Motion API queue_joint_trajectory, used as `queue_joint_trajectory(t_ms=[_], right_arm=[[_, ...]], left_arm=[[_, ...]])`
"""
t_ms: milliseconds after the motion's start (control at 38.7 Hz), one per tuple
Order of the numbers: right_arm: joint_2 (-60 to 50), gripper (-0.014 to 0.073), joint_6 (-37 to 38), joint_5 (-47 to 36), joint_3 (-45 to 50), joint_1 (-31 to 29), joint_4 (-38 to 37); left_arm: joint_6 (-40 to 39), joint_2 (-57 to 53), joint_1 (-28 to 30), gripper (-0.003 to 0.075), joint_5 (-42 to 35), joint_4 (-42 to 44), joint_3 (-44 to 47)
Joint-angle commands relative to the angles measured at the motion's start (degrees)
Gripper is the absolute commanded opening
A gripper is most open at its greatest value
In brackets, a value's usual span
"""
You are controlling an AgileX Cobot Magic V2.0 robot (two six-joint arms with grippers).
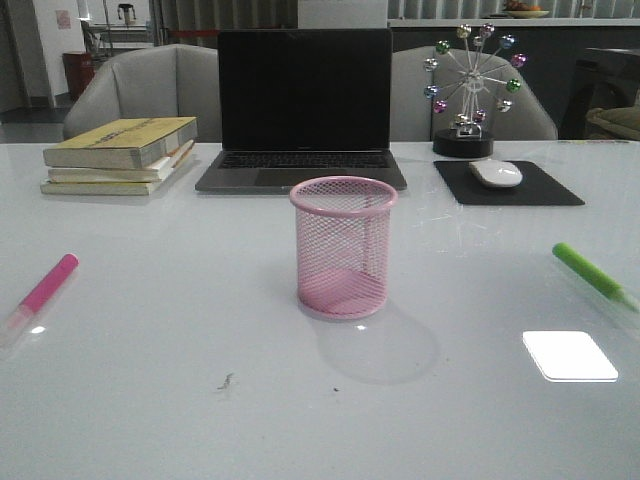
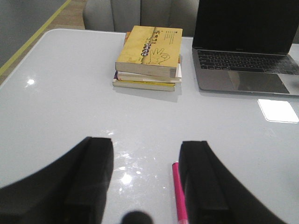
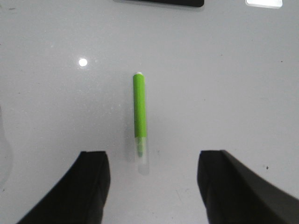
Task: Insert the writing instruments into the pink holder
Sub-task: 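Lower the right gripper onto the green highlighter and close it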
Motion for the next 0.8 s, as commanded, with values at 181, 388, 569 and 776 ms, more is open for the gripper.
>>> queue_joint_trajectory(t_ms=[181, 388, 569, 776], right_arm=[[18.8, 0.0519, 0.2, 11.8, -20.4, 0.0, -0.7], [30.1, 0.0517, -0.3, 17.3, -30.5, 0.0, 0.1], [36.4, 0.0517, -1.0, 17.9, -34.5, 0.0, 0.2], [41.3, 0.0517, -1.4, 17.7, -35.3, 0.0, 0.3]], left_arm=[[-0.5, -0.2, -0.4, 0.0404, -4.6, -0.6, -2.0], [-0.5, -0.2, -0.4, 0.0404, -4.6, -0.6, -2.0], [-0.5, -0.2, -0.4, 0.0404, -4.6, -0.6, -2.0], [-0.5, -0.2, -0.4, 0.0404, -4.6, -0.6, -2.0]])
